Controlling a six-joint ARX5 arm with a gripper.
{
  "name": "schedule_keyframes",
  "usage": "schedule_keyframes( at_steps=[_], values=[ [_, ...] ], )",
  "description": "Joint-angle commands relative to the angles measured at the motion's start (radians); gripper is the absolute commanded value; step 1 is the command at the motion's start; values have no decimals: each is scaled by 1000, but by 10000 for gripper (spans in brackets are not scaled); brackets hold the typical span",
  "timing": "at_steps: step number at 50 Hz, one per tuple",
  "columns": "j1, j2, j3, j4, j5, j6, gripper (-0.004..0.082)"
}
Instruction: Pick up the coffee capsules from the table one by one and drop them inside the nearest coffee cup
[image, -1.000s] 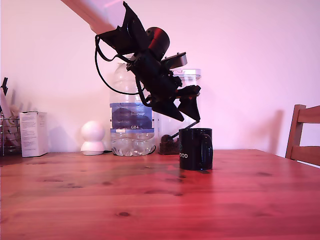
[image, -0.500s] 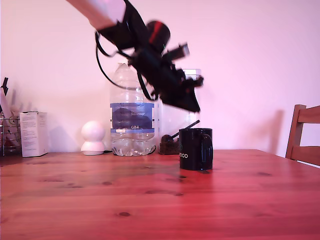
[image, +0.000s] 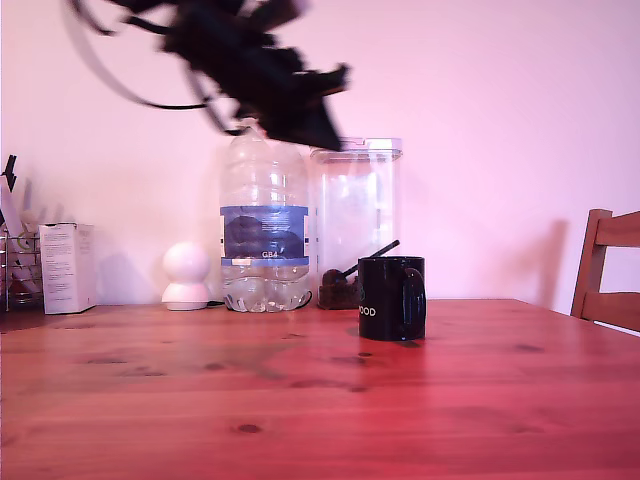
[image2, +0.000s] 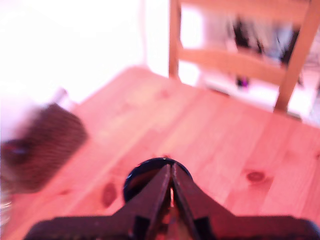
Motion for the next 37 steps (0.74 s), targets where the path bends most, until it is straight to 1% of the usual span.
schedule_keyframes(
  at_steps=[1, 4, 5, 8, 11, 13, 14, 15, 17, 18, 20, 21, 24, 25, 31, 32, 37],
  values=[
    [19, -58, -86, 32, -3, -19, -24],
    [34, -123, -164, 59, -9, -27, -24],
    [39, -141, -187, 65, -14, -27, -24],
    [52, -205, -257, 82, -31, -51, -24],
    [65, -267, -325, 96, -45, -55, -24],
    [74, -311, -370, 106, -63, -66, -24],
    [79, -333, -390, 111, -65, -66, -24],
    [83, -352, -413, 113, -82, -78, -24],
    [94, -390, -450, 115, -95, -78, -24],
    [100, -414, -469, 115, -102, -85, -24],
    [113, -454, -505, 115, -112, -87, -24],
    [120, -475, -523, 115, -116, -101, -24],
    [137, -525, -563, 114, -129, -105, -24],
    [142, -541, -578, 113, -135, -117, -24],
    [174, -631, -642, 102, -142, -126, -24],
    [179, -641, -648, 97, -142, -133, -24],
    [193, -686, -669, 80, -143, -134, -24]
  ],
)
